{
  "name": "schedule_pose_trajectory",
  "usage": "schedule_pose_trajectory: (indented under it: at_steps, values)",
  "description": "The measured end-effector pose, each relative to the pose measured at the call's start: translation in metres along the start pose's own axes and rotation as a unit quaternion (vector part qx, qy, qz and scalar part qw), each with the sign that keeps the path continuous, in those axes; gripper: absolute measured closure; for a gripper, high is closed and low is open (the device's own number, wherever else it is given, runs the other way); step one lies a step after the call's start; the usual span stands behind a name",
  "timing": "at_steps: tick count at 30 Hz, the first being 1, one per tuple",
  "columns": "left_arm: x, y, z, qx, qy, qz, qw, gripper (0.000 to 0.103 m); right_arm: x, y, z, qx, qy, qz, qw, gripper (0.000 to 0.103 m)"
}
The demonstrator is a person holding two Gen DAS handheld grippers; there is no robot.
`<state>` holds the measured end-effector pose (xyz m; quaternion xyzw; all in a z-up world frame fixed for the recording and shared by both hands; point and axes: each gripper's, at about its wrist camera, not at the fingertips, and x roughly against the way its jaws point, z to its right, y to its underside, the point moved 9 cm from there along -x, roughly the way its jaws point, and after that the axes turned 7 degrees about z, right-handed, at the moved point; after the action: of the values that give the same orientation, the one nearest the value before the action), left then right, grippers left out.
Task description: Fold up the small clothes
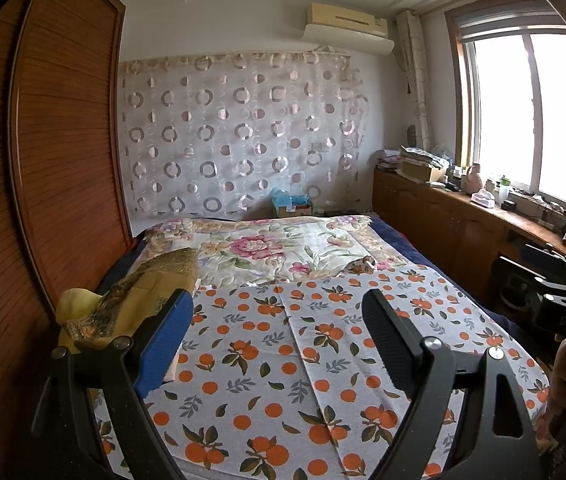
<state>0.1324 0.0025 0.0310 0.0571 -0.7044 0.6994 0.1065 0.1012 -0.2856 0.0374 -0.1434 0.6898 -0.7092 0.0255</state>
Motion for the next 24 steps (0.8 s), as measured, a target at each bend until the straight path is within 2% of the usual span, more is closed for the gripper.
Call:
schedule_pose_trajectory:
  at_steps: [24]
  values:
    - [0.0011,0.0029,-0.0051,0.000,-0.001,-0.001,1.0000,0.016,-0.0015,0.0002,0.0031,0.001,-0.002,-0.002,1.000,0.017]
